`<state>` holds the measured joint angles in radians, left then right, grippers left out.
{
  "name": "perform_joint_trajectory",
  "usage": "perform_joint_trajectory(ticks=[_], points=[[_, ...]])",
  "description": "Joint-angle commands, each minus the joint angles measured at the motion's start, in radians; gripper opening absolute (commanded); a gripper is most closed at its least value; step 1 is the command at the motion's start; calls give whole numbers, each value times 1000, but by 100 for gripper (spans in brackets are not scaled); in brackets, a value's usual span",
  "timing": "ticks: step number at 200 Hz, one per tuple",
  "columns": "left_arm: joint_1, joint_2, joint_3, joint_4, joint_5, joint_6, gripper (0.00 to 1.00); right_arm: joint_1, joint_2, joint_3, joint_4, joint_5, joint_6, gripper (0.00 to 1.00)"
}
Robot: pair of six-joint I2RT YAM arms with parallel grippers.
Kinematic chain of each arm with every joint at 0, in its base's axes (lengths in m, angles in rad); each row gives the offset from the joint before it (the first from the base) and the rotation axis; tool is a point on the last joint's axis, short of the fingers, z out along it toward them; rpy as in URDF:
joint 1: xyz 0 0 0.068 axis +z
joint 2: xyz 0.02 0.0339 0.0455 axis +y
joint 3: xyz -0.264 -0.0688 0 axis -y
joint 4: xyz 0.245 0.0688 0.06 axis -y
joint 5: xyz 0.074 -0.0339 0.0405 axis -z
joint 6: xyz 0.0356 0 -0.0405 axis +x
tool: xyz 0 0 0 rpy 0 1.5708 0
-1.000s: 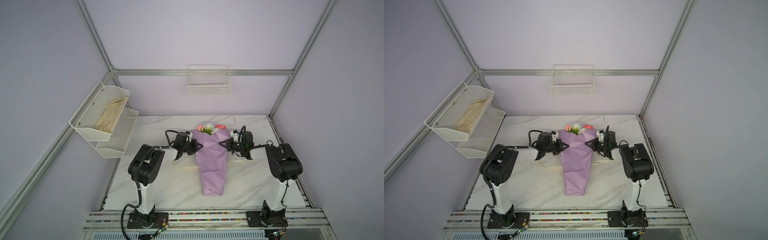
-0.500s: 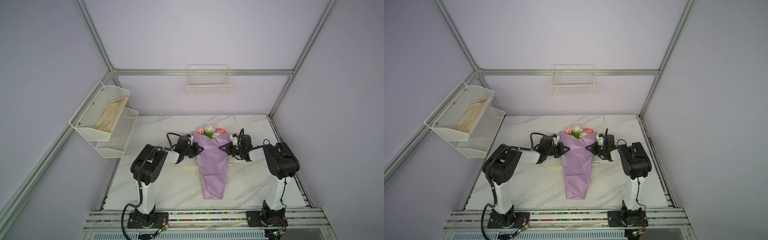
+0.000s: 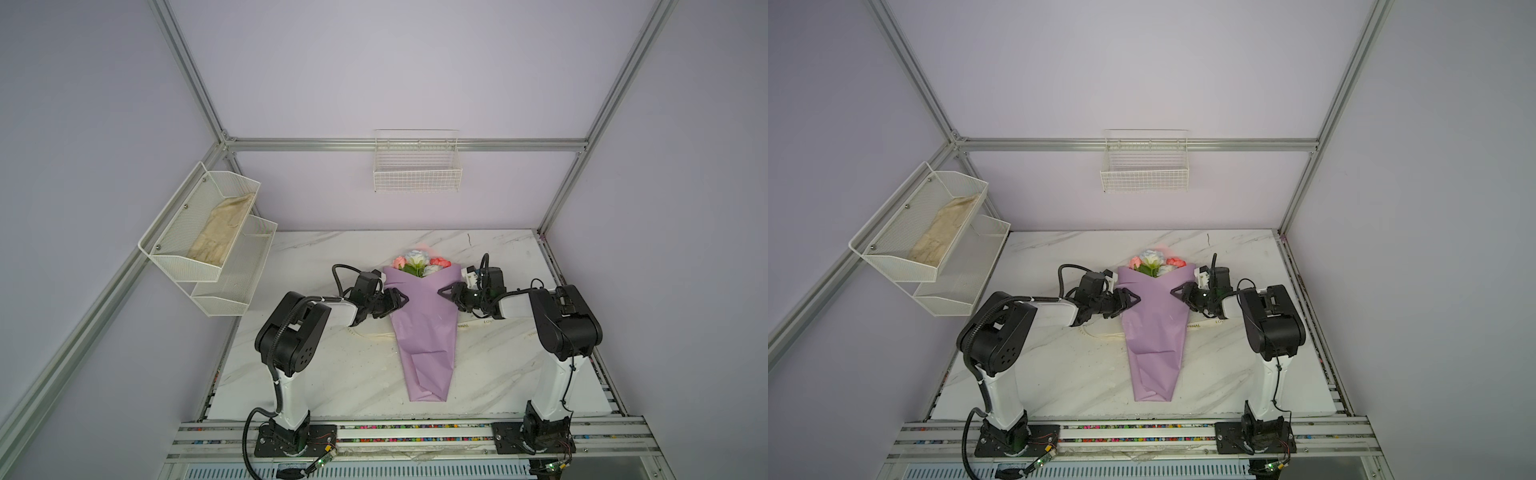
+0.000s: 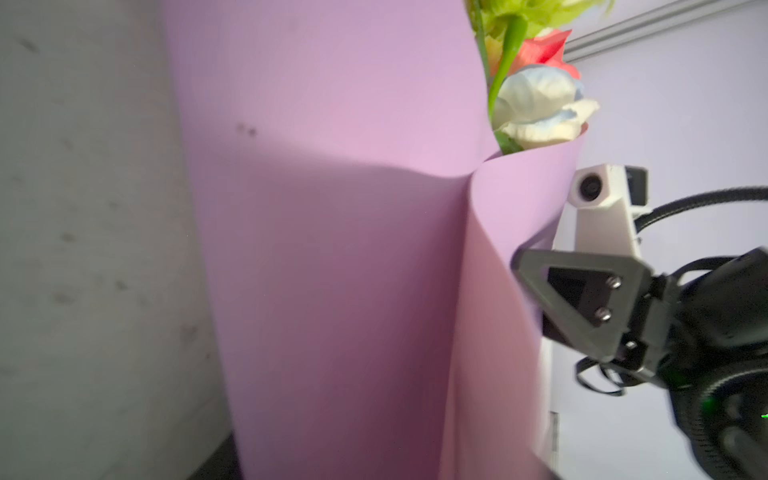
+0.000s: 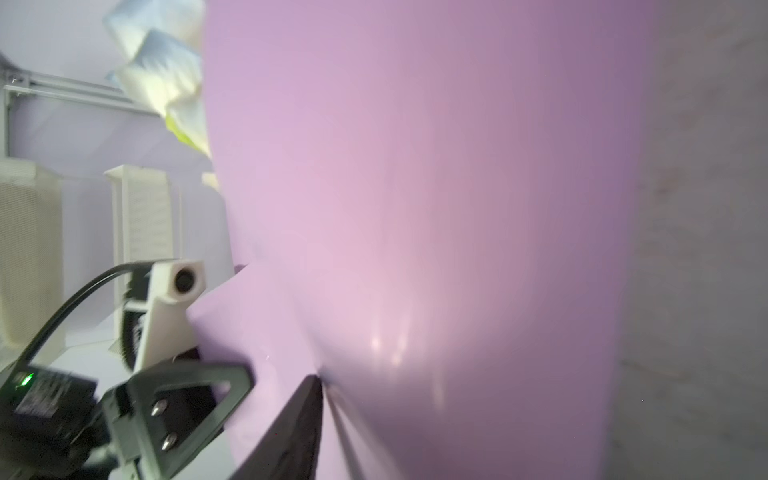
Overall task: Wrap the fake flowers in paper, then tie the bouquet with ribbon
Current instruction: 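Release the cone with both grippers and draw both arms outward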
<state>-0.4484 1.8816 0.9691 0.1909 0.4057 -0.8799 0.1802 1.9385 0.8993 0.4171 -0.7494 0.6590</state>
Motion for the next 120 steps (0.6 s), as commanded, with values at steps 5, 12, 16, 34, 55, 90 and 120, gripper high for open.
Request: perform_joint_trajectory(ticks=[5,12,16,34,55,90,120], points=[[-4,-94,22,-189,-100,99,77,-15,-79,9,-171,122,-31,63],[-5,-109,24,-214,-112,111,79,-19,-94,11,-208,157,-33,66],[-4,-118,26,-230,-118,119,80,-21,-101,14,-235,172,-41,67],[-4,-152,40,-311,-156,151,84,-33,-142,10,-298,226,-62,73],[-4,-198,25,-336,-172,172,95,-50,-196,-15,-319,248,-69,78],[0,-243,32,-354,-141,201,99,-56,-291,-29,-365,272,-86,79],[15,-344,17,-413,-199,216,99,-56,-420,-50,-427,338,-115,79]])
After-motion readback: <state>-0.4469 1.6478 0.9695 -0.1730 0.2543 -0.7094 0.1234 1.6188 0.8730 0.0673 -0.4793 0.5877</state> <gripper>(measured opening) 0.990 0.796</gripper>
